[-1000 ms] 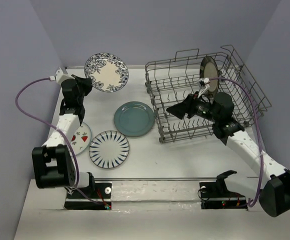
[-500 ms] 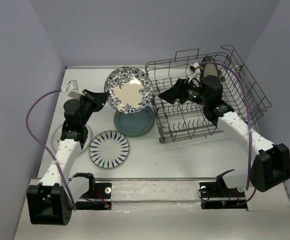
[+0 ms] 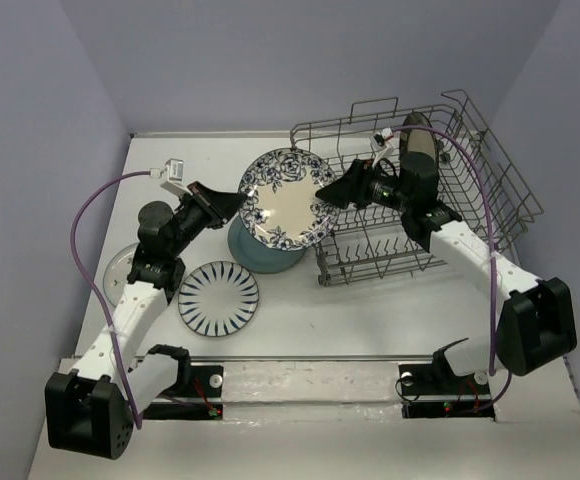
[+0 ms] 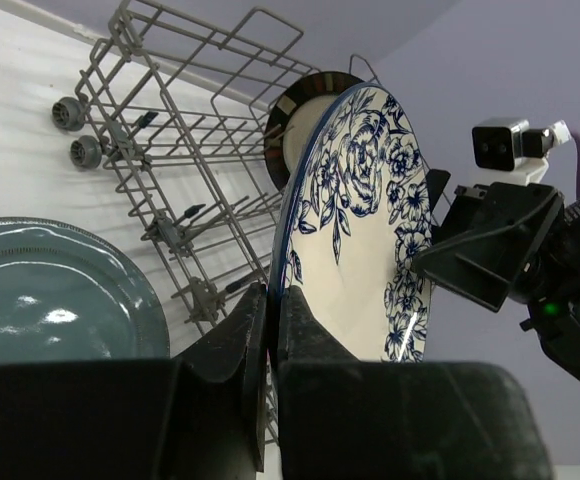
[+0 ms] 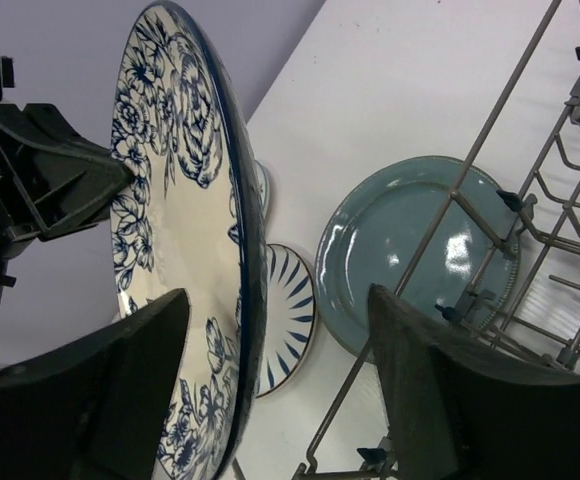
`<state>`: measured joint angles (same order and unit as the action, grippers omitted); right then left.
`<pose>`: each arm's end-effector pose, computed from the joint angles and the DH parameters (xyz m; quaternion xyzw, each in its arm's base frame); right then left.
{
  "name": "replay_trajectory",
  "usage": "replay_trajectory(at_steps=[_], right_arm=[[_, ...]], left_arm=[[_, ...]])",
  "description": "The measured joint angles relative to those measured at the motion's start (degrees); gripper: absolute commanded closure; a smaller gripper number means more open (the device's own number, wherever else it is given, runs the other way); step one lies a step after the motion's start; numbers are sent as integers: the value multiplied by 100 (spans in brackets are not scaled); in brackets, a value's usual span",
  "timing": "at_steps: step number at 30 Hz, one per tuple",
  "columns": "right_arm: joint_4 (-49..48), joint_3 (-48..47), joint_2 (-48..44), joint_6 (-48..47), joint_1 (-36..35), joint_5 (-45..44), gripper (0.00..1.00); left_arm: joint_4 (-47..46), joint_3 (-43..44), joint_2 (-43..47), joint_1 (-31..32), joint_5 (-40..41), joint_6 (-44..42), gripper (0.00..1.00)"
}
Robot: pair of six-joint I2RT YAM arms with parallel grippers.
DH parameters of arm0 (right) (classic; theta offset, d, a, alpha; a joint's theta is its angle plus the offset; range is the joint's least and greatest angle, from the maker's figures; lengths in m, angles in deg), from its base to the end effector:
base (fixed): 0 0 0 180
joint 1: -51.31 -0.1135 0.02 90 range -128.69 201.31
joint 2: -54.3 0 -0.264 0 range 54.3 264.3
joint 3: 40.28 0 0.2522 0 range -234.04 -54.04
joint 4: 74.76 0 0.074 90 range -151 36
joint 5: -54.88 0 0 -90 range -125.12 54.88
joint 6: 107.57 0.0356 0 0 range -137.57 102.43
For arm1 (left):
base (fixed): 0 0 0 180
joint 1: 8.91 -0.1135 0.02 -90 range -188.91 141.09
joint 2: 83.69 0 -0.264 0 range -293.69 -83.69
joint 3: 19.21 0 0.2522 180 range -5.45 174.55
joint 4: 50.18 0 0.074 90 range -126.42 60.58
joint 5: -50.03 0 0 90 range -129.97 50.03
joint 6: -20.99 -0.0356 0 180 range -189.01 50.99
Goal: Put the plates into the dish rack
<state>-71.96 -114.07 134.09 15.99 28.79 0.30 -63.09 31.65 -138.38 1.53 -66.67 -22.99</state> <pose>0.2931 0.1439 0.3312 -0.1275 0.7390 0.4953 0.4386 0.2169 -0.0562 0.3288 -0.0256 0.6549 -0.4822 0.5814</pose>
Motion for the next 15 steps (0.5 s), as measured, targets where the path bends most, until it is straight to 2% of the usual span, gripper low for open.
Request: replay_trajectory(at_steps=[1, 2, 4, 5, 7, 8, 9, 10, 11, 15], right_arm=[[-55, 15, -2, 63, 0, 35, 34], [-131, 52, -2, 138, 0, 70, 51], [-348, 160, 0, 317, 0, 205, 68], [-546, 251, 7, 479, 0, 328, 91], [-868, 407, 9, 894, 0, 509, 93], [-992, 470, 7, 997, 4, 505, 93], [-1003, 492, 15, 1064, 9, 485, 93], [-1027, 525, 15, 1128, 17, 503, 93], [-1040, 546, 0, 1128, 20, 529, 93], [-501, 557, -216, 763, -9, 227, 93]], left_arm=[[2, 0, -7, 31, -22, -17, 94], [2, 0, -9, 57, -39, -37, 94], [0, 0, -9, 87, -96, -63, 94], [2, 0, -9, 98, -118, -70, 94], [22, 0, -7, 109, -118, -166, 81], [50, 0, -4, 107, -197, -184, 70], [79, 13, 7, 107, -181, -245, 49], [118, 31, 31, 109, -186, -251, 42], [184, 55, 57, 109, -199, -304, 28], [553, 422, 310, 109, -245, -564, 8]])
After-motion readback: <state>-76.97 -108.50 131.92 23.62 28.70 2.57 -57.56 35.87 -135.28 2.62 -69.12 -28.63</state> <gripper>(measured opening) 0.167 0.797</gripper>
